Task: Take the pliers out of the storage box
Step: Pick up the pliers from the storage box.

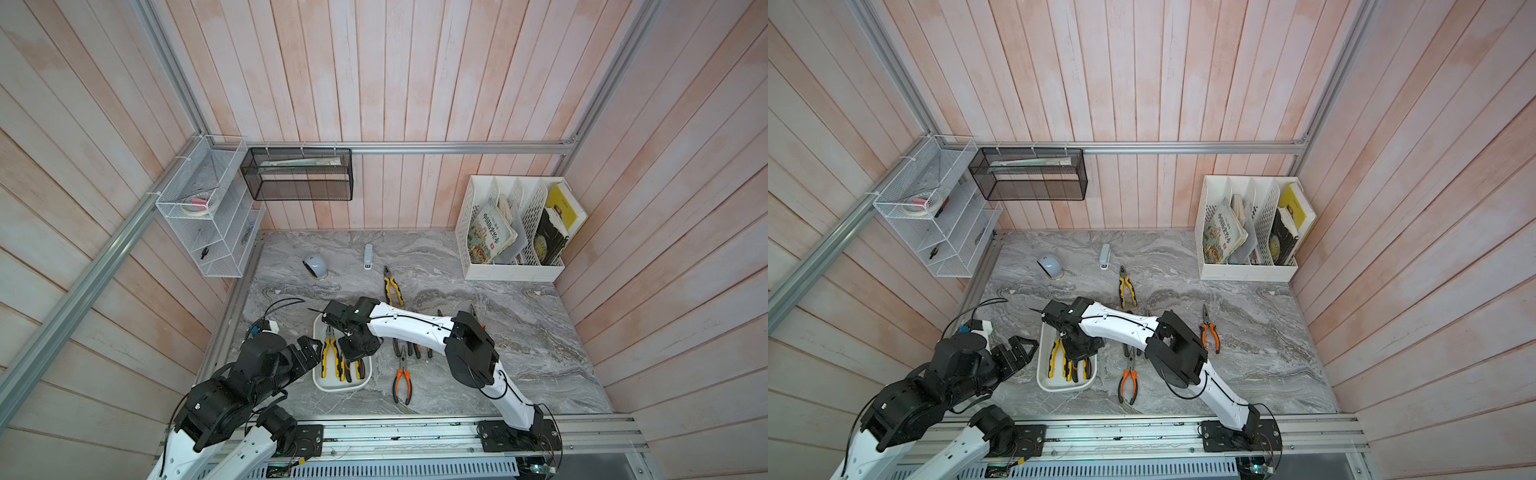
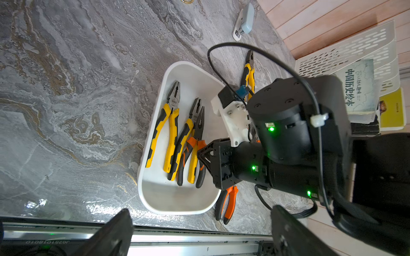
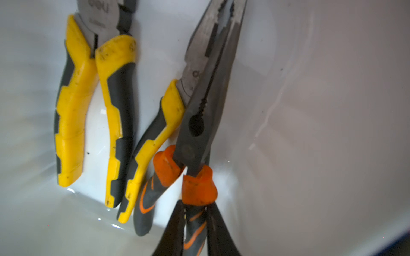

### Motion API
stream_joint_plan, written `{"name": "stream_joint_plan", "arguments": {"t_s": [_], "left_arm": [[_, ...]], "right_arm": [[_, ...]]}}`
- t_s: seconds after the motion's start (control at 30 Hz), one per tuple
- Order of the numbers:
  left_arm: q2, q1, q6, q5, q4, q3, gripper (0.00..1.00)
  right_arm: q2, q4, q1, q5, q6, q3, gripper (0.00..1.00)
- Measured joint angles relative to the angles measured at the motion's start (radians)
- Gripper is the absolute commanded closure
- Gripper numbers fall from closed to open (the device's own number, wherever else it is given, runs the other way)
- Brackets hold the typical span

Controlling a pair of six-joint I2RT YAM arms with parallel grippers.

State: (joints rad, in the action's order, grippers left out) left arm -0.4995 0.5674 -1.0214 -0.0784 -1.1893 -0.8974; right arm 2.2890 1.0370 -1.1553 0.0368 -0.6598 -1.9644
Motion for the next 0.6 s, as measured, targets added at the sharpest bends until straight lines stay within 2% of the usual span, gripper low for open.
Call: {"name": "stream_joint_plan", "arguments": {"t_s": [0.17, 0.27, 0.47, 0.6], "left_arm": [[-0.010, 0.000, 0.008, 0.000, 0.000, 0.000, 0.00], [-0.015, 0.000, 0.008, 0.000, 0.000, 0.000, 0.00], [-0.016, 0.000, 0.008, -0.001, 0.001, 0.000, 0.00], [-0.029, 0.000, 0.019, -0.005, 0.006, 0.000, 0.00]], "right_arm": [[-0.018, -0.021, -0.001, -0.047, 0.006, 0.003, 0.98], [-0.066, -0.058, 0.000, -0.088, 0.008, 0.027, 1.00], [-0.270, -0.157, 0.022, -0.160, 0.027, 0.153, 1.00], [-0.438, -0.236, 0.122, -0.170, 0.083, 0.289, 1.00]]}}
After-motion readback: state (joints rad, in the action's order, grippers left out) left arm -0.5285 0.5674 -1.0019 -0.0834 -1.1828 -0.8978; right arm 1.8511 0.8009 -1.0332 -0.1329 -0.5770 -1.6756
